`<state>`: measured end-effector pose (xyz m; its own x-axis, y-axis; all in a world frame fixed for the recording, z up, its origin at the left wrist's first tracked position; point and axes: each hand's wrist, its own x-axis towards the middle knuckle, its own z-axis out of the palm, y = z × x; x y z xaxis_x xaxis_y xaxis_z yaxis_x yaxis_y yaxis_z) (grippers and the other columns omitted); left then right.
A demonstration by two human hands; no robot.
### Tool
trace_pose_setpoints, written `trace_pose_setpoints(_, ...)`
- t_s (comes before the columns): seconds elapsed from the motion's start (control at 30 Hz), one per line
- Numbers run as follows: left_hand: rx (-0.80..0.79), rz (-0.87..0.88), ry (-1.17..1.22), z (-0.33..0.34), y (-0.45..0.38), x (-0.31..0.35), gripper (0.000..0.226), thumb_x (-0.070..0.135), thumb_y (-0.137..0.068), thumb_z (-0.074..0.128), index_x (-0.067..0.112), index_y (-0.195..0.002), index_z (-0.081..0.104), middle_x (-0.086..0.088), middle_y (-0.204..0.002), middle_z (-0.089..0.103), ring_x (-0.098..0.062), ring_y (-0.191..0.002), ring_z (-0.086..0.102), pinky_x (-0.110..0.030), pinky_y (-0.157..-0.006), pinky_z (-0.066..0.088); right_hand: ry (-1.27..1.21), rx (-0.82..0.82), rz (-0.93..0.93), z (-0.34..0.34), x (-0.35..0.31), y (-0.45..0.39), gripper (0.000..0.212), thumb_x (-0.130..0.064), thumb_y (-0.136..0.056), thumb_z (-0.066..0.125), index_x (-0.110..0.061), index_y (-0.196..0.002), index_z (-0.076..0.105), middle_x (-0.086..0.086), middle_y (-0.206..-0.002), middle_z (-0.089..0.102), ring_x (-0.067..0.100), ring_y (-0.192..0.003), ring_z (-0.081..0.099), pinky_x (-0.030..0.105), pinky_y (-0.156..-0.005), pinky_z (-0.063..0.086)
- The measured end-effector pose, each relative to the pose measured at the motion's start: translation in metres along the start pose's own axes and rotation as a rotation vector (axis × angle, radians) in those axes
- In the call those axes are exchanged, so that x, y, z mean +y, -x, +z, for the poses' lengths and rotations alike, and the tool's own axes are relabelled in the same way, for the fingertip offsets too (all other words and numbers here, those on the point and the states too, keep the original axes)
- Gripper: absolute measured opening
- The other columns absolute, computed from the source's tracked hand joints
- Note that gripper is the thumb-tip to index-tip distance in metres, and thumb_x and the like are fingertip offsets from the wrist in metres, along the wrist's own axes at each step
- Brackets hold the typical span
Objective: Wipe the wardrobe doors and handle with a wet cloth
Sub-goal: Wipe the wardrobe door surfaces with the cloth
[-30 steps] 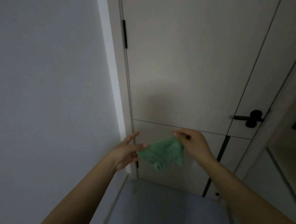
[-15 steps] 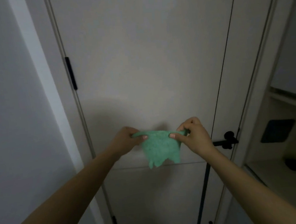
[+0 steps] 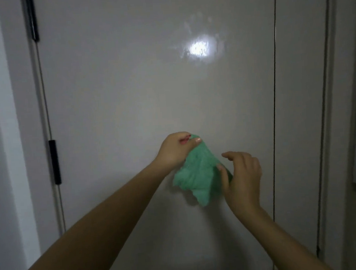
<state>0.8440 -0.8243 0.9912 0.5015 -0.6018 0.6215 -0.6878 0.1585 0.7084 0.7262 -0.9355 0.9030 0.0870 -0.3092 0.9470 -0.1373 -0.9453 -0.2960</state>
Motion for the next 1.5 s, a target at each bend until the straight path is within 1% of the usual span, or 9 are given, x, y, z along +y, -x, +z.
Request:
trace_pose_setpoints(0.23, -0.011, 0.021, -0.053, -0.007, -0.091, 0.026, 0.023, 0.02, -0.09, 0.065, 0.006, -0.072, 0.061, 0.001, -0.05, 0.051, -0.005, -0.037, 0.045, -0.015, -0.041, 0.037, -0.353, -0.016, -0.153, 0.079, 0.0, -0.06, 0.039, -0.021, -0.094, 0.036, -0.001, -0.123, 0.054, 0.015, -0.125, 0.054, 0.017, -0.117, 0.041, 0.016, -0.107, 0.022)
trace_pose_setpoints(0.37, 0.035, 0.048, -0.082, -0.02, -0.116, 0.033, 0.023, 0.019, -0.09, 0.065, 0.006, -0.072, 0.059, -0.001, -0.045, 0.049, -0.008, -0.032, 0.045, -0.016, -0.037, 0.038, -0.479, -0.104, -0.123, 0.112, -0.01, -0.086, 0.049, -0.034, -0.096, 0.028, -0.024, -0.144, 0.024, -0.006, -0.149, 0.026, -0.008, -0.137, 0.016, 0.015, -0.114, 0.01)
trace_pose_setpoints(0.47, 0.127, 0.133, -0.104, -0.037, -0.126, 0.036, 0.02, 0.017, -0.088, 0.068, 0.011, -0.07, 0.061, 0.004, -0.041, 0.053, -0.006, -0.032, 0.048, -0.015, -0.038, 0.04, -0.357, -0.101, -0.16, 0.131, -0.021, -0.107, 0.055, -0.039, -0.096, 0.027, -0.026, -0.147, 0.013, -0.008, -0.154, 0.015, -0.005, -0.141, 0.007, 0.017, -0.116, 0.002)
trace_pose_setpoints(0.7, 0.53, 0.366, -0.579, -0.117, -0.139, 0.042, 0.018, 0.037, -0.09, 0.061, 0.022, -0.084, 0.069, 0.006, -0.079, 0.06, -0.01, -0.072, 0.055, -0.023, -0.062, 0.037, 0.289, -0.058, -0.534, 0.14, -0.036, -0.188, 0.06, -0.044, -0.097, 0.028, -0.017, -0.151, 0.022, 0.004, -0.159, 0.014, 0.022, -0.147, 0.009, 0.036, -0.118, 0.003)
trace_pose_setpoints(0.83, 0.743, 0.411, -0.747, -0.171, -0.157, 0.049, 0.02, 0.029, -0.091, 0.053, 0.022, -0.102, 0.068, -0.001, -0.103, 0.052, -0.023, -0.108, 0.047, -0.025, -0.082, 0.027, 0.358, -0.025, -0.697, 0.138, -0.074, -0.288, 0.063, -0.043, -0.096, 0.023, -0.01, -0.15, 0.024, 0.008, -0.156, 0.023, 0.026, -0.145, 0.019, 0.036, -0.118, 0.005)
trace_pose_setpoints(1.0, 0.837, 0.455, -0.765, -0.22, -0.178, 0.054, 0.039, 0.023, -0.093, 0.048, 0.013, -0.131, 0.05, -0.01, -0.141, 0.037, -0.026, -0.133, 0.028, -0.032, -0.108, 0.014, 0.342, 0.077, -0.412, 0.167, -0.159, -0.357, 0.06, -0.041, -0.101, 0.023, -0.014, -0.153, 0.011, 0.009, -0.16, 0.006, 0.027, -0.147, 0.003, 0.035, -0.117, -0.006)
trace_pose_setpoints(1.17, 0.831, 0.482, -0.948, -0.27, -0.184, 0.028, 0.055, 0.033, -0.093, 0.035, 0.01, -0.143, 0.038, -0.016, -0.153, 0.026, -0.031, -0.142, 0.02, -0.044, -0.118, 0.008, 0.3, -0.08, -0.892, 0.188, -0.162, -0.31, 0.059, -0.045, -0.095, 0.026, -0.017, -0.147, 0.035, 0.007, -0.154, 0.03, 0.026, -0.143, 0.024, 0.033, -0.116, 0.004)
trace_pose_setpoints(1.37, 0.872, 0.45, -1.037, -0.328, -0.172, -0.021, 0.063, 0.042, -0.093, 0.022, 0.013, -0.149, 0.03, -0.014, -0.156, 0.024, -0.025, -0.145, 0.016, -0.043, -0.119, 0.001, 0.353, 0.139, -0.318, 0.169, -0.195, -0.417, 0.059, -0.043, -0.102, 0.017, -0.016, -0.154, 0.009, 0.006, -0.161, 0.005, 0.027, -0.147, 0.004, 0.038, -0.119, -0.001)
trace_pose_setpoints(1.5, 0.892, 0.484, -1.031, -0.342, -0.179, -0.027, 0.069, 0.047, -0.09, 0.013, 0.016, -0.15, 0.027, -0.009, -0.157, 0.023, -0.02, -0.145, 0.016, -0.037, -0.118, 0.001, 0.363, 0.048, -0.592, 0.229, -0.294, -0.391, 0.056, -0.039, -0.103, 0.02, -0.018, -0.153, 0.01, 0.004, -0.161, 0.003, 0.025, -0.148, 0.002, 0.037, -0.118, -0.003)
